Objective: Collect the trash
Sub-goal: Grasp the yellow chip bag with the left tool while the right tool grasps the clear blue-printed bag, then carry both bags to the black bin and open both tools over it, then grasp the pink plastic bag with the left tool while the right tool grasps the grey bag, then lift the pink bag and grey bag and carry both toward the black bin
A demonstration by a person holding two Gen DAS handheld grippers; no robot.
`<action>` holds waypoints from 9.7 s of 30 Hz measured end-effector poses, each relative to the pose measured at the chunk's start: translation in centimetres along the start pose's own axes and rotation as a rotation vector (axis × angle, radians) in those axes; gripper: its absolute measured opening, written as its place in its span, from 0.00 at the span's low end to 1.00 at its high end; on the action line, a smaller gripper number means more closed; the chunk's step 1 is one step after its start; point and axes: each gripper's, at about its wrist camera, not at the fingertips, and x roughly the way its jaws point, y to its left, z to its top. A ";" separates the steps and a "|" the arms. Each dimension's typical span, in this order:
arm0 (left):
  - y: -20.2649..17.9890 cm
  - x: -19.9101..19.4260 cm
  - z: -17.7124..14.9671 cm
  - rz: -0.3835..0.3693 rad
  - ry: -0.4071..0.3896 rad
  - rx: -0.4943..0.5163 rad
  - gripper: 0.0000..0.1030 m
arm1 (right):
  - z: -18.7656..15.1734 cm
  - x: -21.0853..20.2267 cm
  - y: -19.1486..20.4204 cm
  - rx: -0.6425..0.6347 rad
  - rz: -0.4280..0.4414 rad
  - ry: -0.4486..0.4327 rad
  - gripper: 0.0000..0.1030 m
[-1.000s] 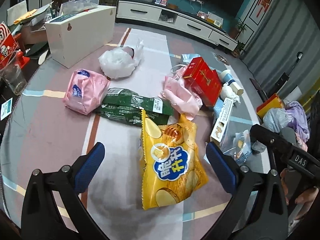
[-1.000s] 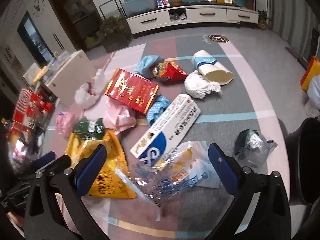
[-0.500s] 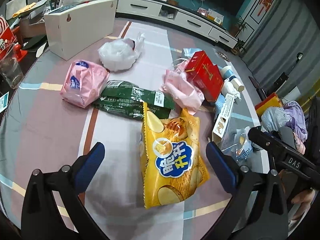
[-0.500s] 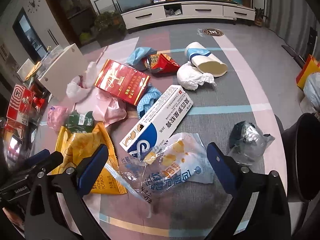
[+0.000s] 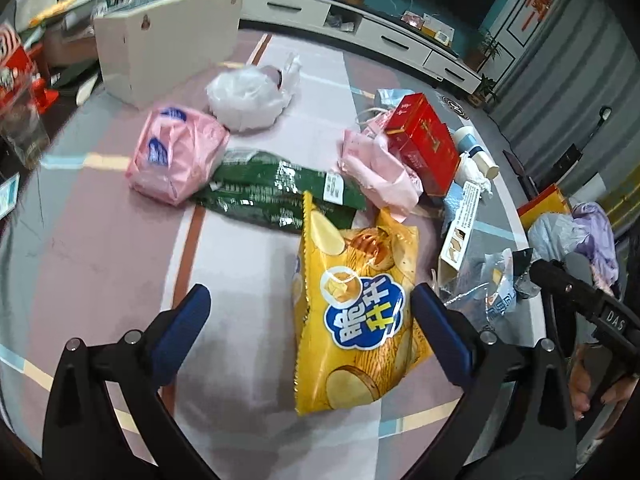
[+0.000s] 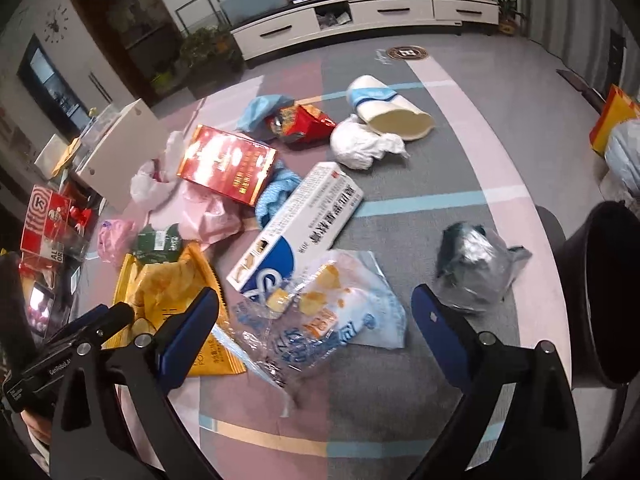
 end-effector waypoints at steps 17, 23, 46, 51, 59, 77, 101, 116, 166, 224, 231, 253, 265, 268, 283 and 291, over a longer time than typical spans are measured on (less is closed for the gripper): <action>-1.5 3.8 -1.3 -0.034 0.096 -0.003 0.73 | -0.4 4.7 -0.1 0.020 -0.018 0.109 0.92; -2.1 3.6 -1.5 -0.032 0.090 0.018 0.50 | -0.8 5.6 -0.1 0.004 -0.053 0.135 0.86; -5.3 -4.5 -1.0 -0.110 -0.096 0.068 0.47 | 0.1 -3.3 0.0 -0.073 -0.020 -0.094 0.21; -9.3 -5.3 -0.2 -0.130 -0.125 0.123 0.48 | 2.2 -6.8 -2.7 0.008 -0.010 -0.198 0.21; -18.7 -4.9 0.2 -0.218 -0.158 0.233 0.48 | 2.5 -11.4 -8.7 0.128 -0.102 -0.320 0.21; -37.9 2.0 -2.2 -0.269 -0.067 0.505 0.48 | -1.3 -17.2 -24.1 0.488 -0.305 -0.418 0.21; -47.0 12.8 -8.0 -0.206 0.183 0.693 0.62 | -3.9 -12.5 -32.2 0.770 -0.387 -0.158 0.30; -39.1 7.3 -5.0 -0.257 0.113 0.540 0.93 | -2.2 -13.4 -29.0 0.654 -0.380 -0.205 0.75; 9.3 5.0 9.7 0.151 -0.101 -0.248 0.94 | 3.3 2.7 -7.9 0.128 -0.319 -0.019 0.84; 1.1 -1.8 5.3 0.114 -0.200 -0.064 0.55 | 2.7 1.4 -4.7 0.072 -0.230 -0.035 0.63; -0.7 -1.7 4.7 0.087 -0.187 -0.010 0.55 | 2.7 0.6 -3.3 0.048 -0.196 -0.063 0.63; -2.9 -0.7 3.6 0.101 -0.176 0.089 0.55 | 2.3 0.2 -1.4 0.004 -0.198 -0.110 0.63; -4.0 -2.1 3.1 0.076 -0.216 0.112 0.55 | 2.3 -1.4 -0.7 -0.010 -0.176 -0.148 0.63; -4.4 -2.8 3.0 0.059 -0.227 0.119 0.55 | 2.3 -2.1 -0.4 -0.015 -0.166 -0.164 0.63; -12.2 -5.2 1.9 0.038 -0.302 0.263 0.56 | 2.9 -7.3 -1.5 0.011 -0.105 -0.273 0.63; -17.1 -5.2 1.8 -0.065 -0.311 0.266 0.56 | 3.0 -11.1 -5.3 0.075 -0.072 -0.338 0.63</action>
